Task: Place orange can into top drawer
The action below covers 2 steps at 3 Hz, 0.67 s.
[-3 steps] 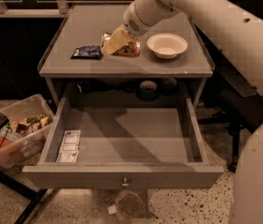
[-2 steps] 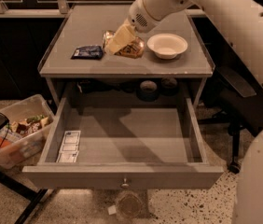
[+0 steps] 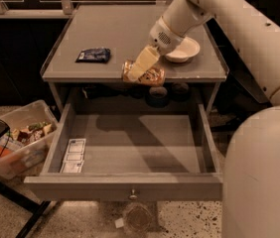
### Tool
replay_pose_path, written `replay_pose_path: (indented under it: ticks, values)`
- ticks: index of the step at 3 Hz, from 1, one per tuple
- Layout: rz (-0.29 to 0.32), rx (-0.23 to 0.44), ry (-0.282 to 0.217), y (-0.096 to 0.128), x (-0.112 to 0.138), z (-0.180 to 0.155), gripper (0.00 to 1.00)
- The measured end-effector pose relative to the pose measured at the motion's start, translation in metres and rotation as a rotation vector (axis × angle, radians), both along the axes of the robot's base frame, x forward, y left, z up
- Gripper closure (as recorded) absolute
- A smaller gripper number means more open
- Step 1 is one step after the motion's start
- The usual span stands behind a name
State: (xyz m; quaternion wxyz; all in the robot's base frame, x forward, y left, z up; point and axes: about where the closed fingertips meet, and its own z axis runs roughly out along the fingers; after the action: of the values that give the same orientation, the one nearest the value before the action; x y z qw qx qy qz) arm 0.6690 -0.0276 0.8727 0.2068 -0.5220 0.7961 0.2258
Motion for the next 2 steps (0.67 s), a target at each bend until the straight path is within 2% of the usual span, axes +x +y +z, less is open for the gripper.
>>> replay_pose_path:
  ticks: [1, 2]
  values:
    - [0.051, -0.059, 0.223, -0.018, -0.026, -0.07, 1.0]
    - [0.082, -0.085, 0.392, -0.024, -0.047, -0.134, 1.0]
